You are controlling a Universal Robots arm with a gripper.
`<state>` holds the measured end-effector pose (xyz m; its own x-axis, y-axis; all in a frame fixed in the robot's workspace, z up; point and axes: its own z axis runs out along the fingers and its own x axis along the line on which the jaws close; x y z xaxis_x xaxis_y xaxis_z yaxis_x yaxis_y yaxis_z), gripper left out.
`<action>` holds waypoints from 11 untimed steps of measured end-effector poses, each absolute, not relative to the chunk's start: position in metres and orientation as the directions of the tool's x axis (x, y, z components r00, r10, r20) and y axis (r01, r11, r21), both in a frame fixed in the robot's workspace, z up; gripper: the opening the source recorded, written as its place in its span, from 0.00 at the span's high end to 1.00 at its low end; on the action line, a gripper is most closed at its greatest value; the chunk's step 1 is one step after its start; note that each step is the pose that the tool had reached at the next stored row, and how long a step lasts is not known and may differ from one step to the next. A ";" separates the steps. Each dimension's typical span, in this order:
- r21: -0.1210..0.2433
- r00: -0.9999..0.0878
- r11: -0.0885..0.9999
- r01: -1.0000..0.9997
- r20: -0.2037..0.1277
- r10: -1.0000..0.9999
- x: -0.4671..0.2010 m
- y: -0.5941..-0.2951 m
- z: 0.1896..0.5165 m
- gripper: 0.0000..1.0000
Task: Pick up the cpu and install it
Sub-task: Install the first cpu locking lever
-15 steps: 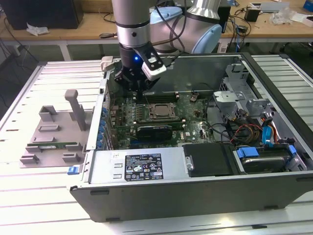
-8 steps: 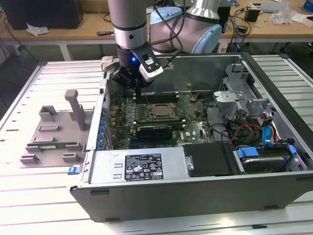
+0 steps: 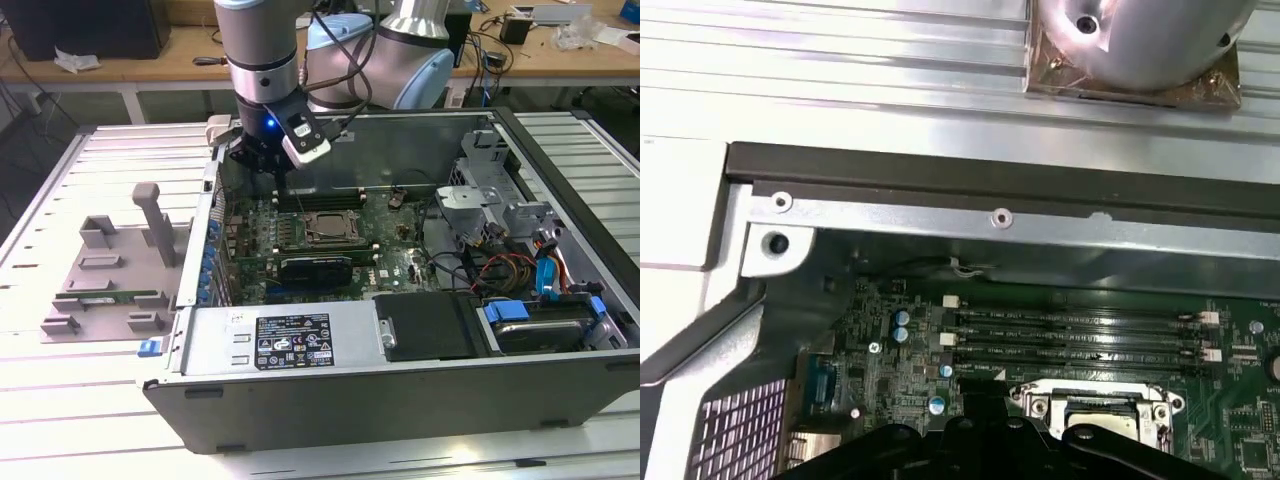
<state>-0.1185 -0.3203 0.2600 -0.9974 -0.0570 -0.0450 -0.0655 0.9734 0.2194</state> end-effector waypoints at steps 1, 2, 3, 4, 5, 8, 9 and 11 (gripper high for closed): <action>0.230 -0.997 0.971 -0.065 -0.046 -0.056 -0.118 -0.320 0.259 0.89; 0.236 -0.997 0.970 -0.065 -0.046 -0.056 -0.118 -0.320 0.259 0.89; 0.241 -0.997 0.968 -0.065 -0.046 -0.056 -0.118 -0.320 0.258 0.89; 0.242 -0.997 0.968 -0.065 -0.046 -0.056 -0.118 -0.320 0.258 0.89; 0.242 -0.997 0.968 -0.065 -0.046 -0.056 -0.117 -0.320 0.257 0.89; 0.243 -0.997 0.968 -0.065 -0.046 -0.056 -0.110 -0.321 0.256 0.89; 0.243 -0.997 0.968 -0.065 -0.045 -0.056 -0.109 -0.321 0.256 0.89; 0.243 -0.998 0.968 -0.064 -0.042 -0.056 -0.101 -0.321 0.256 0.89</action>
